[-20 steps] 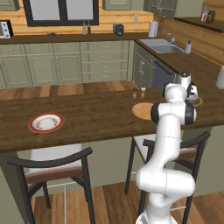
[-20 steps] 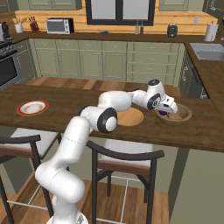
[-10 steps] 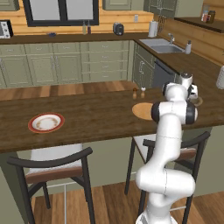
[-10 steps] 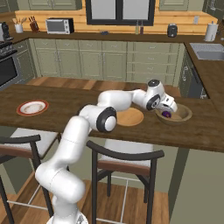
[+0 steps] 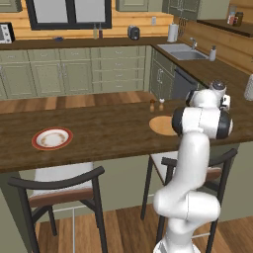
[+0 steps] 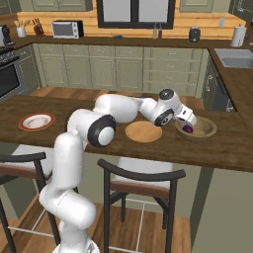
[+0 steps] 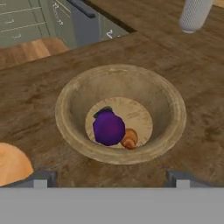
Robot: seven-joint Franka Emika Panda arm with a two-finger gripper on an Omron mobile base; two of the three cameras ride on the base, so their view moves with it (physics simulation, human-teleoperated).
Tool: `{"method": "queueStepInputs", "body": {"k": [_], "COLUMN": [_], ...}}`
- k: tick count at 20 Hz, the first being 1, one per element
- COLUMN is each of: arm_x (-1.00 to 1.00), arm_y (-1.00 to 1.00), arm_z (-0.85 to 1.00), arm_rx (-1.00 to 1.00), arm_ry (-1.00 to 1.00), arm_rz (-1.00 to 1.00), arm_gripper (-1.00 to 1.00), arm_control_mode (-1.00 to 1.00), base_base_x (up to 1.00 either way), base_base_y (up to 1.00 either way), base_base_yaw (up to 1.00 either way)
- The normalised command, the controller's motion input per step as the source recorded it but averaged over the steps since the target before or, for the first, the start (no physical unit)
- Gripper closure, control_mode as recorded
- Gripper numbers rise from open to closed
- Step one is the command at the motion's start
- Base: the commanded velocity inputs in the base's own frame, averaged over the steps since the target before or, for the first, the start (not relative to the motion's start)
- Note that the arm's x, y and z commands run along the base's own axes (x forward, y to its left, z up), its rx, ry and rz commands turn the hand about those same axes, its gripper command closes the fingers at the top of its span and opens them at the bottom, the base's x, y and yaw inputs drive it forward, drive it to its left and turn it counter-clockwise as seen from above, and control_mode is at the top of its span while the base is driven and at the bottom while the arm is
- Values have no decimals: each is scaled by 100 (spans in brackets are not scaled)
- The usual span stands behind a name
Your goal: Pick the chicken drumstick and eggplant from their plates and place them in the bowl. Then put the bowl in the fridge.
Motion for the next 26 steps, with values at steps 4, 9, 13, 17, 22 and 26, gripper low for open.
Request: {"method": "queueStepInputs", "body": {"k": [4, 9, 13, 17, 22, 26], "arm_x": [-96, -94, -90, -97, -100, -100], "arm_y": [47, 58, 85, 100, 93, 87], "arm_z": [80, 71, 78, 19, 18, 41], "arm_rx": [-2, 2, 7, 14, 9, 6], "arm_ry": [6, 33, 42, 16, 0, 0], "arm_rz": [4, 26, 27, 12, 23, 20], "arm_gripper": [-100, -100, -100, -100, -100, -100], "arm_control_mode": [-100, -100, -100, -100, -100, -100], "base_base_x": [0, 0, 0, 0, 0, 0], "base_base_y": [0, 0, 0, 0, 0, 0], "base_base_yaw": [0, 0, 0, 0, 0, 0]}}
